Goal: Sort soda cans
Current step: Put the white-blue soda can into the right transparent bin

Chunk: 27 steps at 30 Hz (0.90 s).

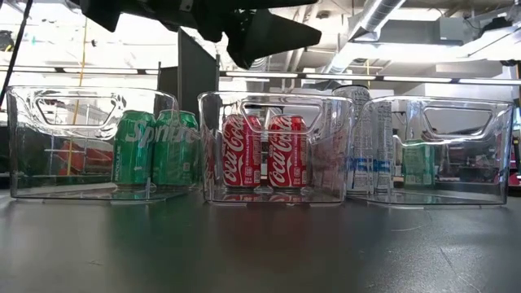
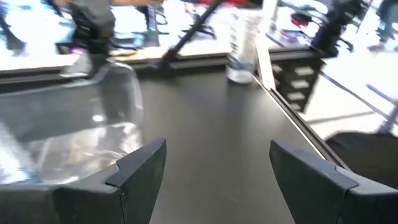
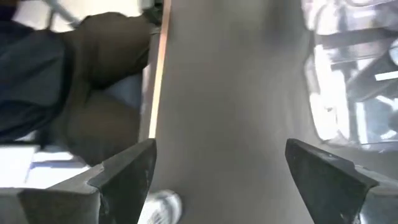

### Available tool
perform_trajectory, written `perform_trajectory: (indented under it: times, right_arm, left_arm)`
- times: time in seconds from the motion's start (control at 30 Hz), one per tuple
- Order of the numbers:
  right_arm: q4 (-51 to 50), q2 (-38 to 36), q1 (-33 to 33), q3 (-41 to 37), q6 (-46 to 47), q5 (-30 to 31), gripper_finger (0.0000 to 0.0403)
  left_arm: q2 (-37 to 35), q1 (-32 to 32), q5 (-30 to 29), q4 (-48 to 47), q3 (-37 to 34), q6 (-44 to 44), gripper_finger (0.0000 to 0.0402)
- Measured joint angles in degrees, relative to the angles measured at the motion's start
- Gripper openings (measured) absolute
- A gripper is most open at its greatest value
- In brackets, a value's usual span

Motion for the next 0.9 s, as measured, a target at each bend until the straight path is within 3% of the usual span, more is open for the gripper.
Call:
perform_trajectory:
  times: [0.2, 0.43, 0.63, 0.9]
  right_arm:
    - [-6.8, 1.8, 9.2, 4.5, 10.5, -0.1, 0.0372]
    - [-12.6, 11.7, 17.7, 11.6, 18.7, -1.2, 0.0372]
    - [-18.4, 22.9, 19.8, 20.0, 20.9, -1.4, 0.0372]
    - [-18.9, 34.2, 20.0, 29.2, 19.2, -4.8, 0.0372]
  left_arm:
    - [0.0, 0.1, -3.3, 0.2, 0.0, -2.0, 0.0281]
    - [0.0, 0.1, -8.8, 0.2, 0.0, -5.2, 0.0281]
    - [0.0, 0.1, -9.5, 0.2, 0.0, -5.8, 0.0281]
    - [0.0, 0.1, -12.7, 0.1, 0.0, -7.4, 0.0281]
